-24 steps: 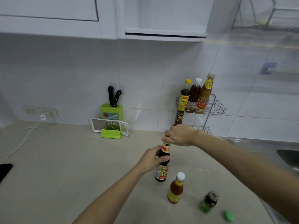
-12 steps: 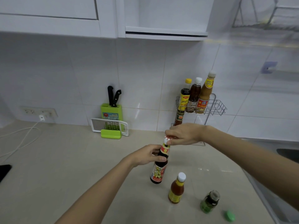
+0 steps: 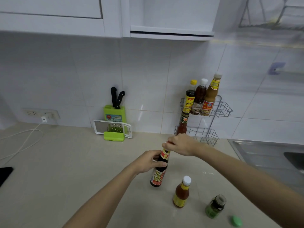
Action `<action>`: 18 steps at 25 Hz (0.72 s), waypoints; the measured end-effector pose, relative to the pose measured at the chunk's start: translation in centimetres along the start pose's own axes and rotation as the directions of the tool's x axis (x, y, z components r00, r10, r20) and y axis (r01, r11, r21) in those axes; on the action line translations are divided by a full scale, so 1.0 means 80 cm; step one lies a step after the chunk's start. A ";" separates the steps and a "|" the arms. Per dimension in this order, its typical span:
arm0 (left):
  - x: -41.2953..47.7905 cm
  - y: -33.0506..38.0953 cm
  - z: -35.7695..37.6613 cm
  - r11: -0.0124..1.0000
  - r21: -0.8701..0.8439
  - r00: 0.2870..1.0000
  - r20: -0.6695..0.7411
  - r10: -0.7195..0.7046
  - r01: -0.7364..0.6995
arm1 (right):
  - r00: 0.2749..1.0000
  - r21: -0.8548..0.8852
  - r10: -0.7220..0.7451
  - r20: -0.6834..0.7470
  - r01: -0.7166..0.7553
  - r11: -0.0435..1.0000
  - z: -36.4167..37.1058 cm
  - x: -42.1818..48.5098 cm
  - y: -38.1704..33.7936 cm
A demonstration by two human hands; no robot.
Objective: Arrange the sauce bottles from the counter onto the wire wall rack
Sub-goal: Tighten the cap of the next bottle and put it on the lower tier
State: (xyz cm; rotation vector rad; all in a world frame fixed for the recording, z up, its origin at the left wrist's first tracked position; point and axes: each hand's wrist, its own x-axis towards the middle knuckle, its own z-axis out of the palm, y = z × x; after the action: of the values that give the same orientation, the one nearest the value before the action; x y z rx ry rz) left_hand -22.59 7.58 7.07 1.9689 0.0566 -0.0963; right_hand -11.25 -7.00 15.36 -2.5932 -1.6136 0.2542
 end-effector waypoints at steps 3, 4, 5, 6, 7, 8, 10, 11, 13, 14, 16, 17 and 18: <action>0.009 0.009 0.004 0.999 -0.033 0.999 -0.037 -0.012 0.011 | 0.983 0.074 0.170 0.065 -0.175 0.982 -0.007 0.012 0.007; 0.015 0.015 0.004 0.998 -0.057 0.999 -0.041 -0.020 0.018 | 0.978 0.098 0.196 0.069 -0.202 0.974 -0.013 0.014 0.012; 0.022 0.021 0.003 0.996 -0.091 0.999 -0.043 -0.021 0.017 | 0.980 0.126 0.195 0.043 -0.199 0.972 -0.018 0.016 0.018; 0.029 0.029 0.001 0.992 -0.126 0.999 -0.042 -0.016 0.010 | 0.982 0.165 0.189 0.000 -0.187 0.969 -0.022 0.015 0.024; 0.035 0.037 -0.002 0.987 -0.160 0.999 -0.047 -0.006 -0.001 | 0.984 0.238 0.177 -0.037 -0.163 0.957 -0.024 0.013 0.030; 0.042 0.045 -0.005 0.982 -0.186 0.999 -0.049 0.009 -0.018 | 0.984 0.339 0.168 -0.062 -0.137 0.931 -0.024 0.009 0.036; 0.061 0.060 -0.007 0.976 -0.209 0.998 -0.040 0.045 -0.052 | 0.980 0.533 0.172 -0.100 -0.093 0.841 -0.024 0.003 0.051; 0.071 0.067 -0.006 0.976 -0.211 0.998 -0.030 0.055 -0.060 | 0.973 0.585 0.191 -0.132 -0.079 0.807 -0.024 0.000 0.059; 0.091 0.079 0.000 0.976 -0.208 0.998 -0.002 0.070 -0.069 | 0.939 0.641 0.263 -0.221 -0.063 0.765 -0.023 -0.004 0.075; 0.110 0.088 0.009 0.978 -0.195 0.997 0.012 0.073 -0.070 | 0.912 0.676 0.322 -0.254 -0.070 0.733 -0.024 -0.009 0.091; 0.128 0.089 0.016 0.990 -0.135 0.999 -0.022 0.037 -0.039 | 0.843 0.799 0.484 -0.234 -0.116 0.590 -0.015 -0.010 0.105; 0.140 0.089 0.020 0.996 -0.084 0.998 -0.059 0.014 -0.019 | 0.776 0.849 0.593 -0.215 -0.153 0.506 -0.009 -0.011 0.118; 0.153 0.085 0.022 0.999 -0.032 0.995 -0.099 -0.007 0.003 | 0.692 0.882 0.695 -0.198 -0.183 0.434 -0.002 -0.012 0.136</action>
State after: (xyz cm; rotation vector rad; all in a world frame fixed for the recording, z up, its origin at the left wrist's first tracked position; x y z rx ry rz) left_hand -9.87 3.23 11.48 1.9408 0.1268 -0.0012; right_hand -2.04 -12.67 13.94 -1.9623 -0.3312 0.1884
